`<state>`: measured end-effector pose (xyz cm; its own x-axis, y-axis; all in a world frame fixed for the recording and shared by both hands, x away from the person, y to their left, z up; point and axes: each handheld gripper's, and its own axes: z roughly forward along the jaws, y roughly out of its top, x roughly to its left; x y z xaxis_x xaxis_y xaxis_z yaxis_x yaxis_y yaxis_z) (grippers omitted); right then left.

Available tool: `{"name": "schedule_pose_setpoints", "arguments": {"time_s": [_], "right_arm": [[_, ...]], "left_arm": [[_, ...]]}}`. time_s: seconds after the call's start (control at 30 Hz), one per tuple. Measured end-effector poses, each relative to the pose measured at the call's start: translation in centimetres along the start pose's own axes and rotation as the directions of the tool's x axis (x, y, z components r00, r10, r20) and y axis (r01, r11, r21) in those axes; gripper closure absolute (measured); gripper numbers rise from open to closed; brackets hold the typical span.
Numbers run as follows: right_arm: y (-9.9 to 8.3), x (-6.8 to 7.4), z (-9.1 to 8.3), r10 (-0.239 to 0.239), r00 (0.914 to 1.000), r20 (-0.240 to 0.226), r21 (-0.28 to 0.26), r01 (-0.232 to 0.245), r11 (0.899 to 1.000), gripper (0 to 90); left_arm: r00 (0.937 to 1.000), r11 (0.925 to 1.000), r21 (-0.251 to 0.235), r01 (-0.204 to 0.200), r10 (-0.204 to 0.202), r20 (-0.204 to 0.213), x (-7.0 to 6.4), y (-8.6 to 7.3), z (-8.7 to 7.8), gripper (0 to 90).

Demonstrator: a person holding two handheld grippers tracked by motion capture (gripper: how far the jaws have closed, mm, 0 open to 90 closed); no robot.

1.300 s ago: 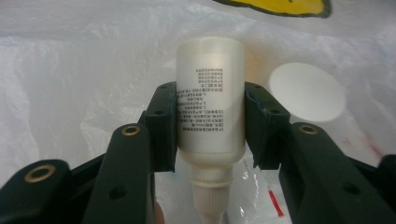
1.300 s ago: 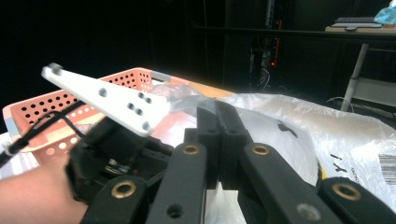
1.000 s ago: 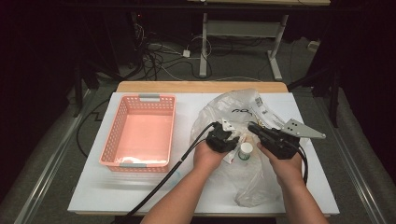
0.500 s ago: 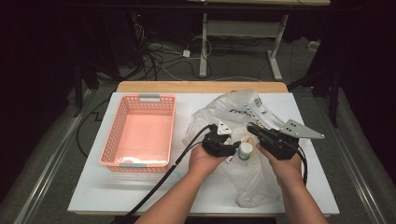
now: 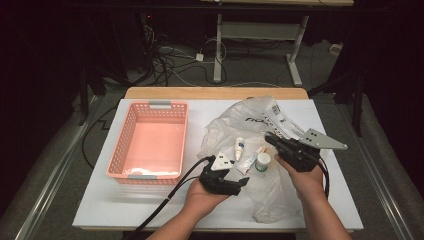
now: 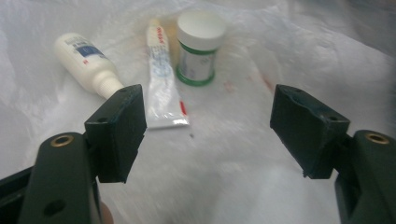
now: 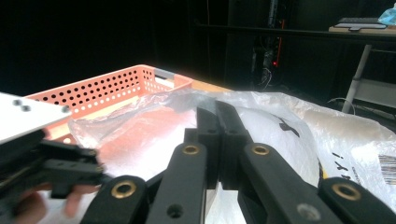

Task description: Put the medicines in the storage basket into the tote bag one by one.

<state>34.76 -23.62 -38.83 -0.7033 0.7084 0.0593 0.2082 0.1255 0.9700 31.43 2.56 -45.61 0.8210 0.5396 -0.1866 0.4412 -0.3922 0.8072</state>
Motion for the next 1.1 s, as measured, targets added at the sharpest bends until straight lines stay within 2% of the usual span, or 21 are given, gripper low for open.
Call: {"name": "schedule_pose_setpoints", "arguments": {"time_s": [0.07, 0.17, 0.3, 0.33, 0.4, 0.47, 0.67, 0.77, 1.03, 1.1], "right_arm": [[0.0, 0.1, 0.0, -0.004, 1.0000, 0.001, 0.001, 0.004, 1.000, 90.0], [0.2, 0.2, -0.1, -0.010, 1.0000, 0.001, -0.003, 0.010, 1.000, 90.0], [0.3, 0.4, -0.2, -0.015, 0.9999, -0.001, -0.006, 0.015, 1.000, 90.0], [0.3, 0.4, -0.3, -0.015, 0.9999, -0.001, -0.006, 0.015, 1.000, 90.0], [0.4, 0.4, -0.3, -0.015, 0.9999, -0.001, -0.007, 0.015, 1.000, 90.0], [0.4, 0.4, -0.3, -0.017, 0.9999, -0.001, -0.009, 0.017, 1.000, 90.0], [0.4, 0.3, -0.5, -0.017, 0.9998, 0.003, -0.006, 0.017, 1.000, 90.0], [0.4, 0.0, -0.9, -0.016, 0.9998, 0.013, -0.016, 0.016, 1.000, 90.0], [0.4, -1.2, -2.3, -0.005, 0.9982, 0.059, -0.032, 0.007, 0.999, 90.0], [0.2, -1.4, -2.6, 0.003, 0.9975, 0.071, -0.031, -0.001, 1.000, 90.0]], "left_arm": [[0.9996, 0.9999, -0.006, 0.010, -0.009, 0.027, -0.5, -0.4, -0.7, 26.0], [0.9994, 1.0000, 0.000, -0.002, 0.002, 0.034, -1.2, -0.8, -1.6, 21.1], [0.9995, 0.9993, 0.022, -0.031, 0.031, 0.003, -1.5, -1.7, -2.3, 12.9], [0.9994, 0.9991, 0.031, -0.030, 0.031, -0.015, -1.4, -1.9, -2.3, 8.4], [0.9995, 0.9994, 0.034, -0.003, 0.005, -0.032, -1.0, -2.3, -2.3, 0.7], [0.9993, 0.9994, 0.031, 0.014, -0.012, -0.037, -0.7, -2.6, -2.4, 0.0], [0.9980, 0.9995, 0.027, 0.012, -0.011, -0.063, -0.2, -3.4, -2.6, 0.0], [0.9974, 0.9989, 0.037, 0.028, -0.026, -0.067, 0.1, -3.8, -2.4, 0.0], [0.9915, 0.9970, 0.065, 0.043, -0.034, -0.126, 1.4, -3.9, -1.5, 0.0], [0.9848, 0.9966, 0.077, 0.029, -0.015, -0.173, 1.8, -3.8, -0.9, 0.0]]}}
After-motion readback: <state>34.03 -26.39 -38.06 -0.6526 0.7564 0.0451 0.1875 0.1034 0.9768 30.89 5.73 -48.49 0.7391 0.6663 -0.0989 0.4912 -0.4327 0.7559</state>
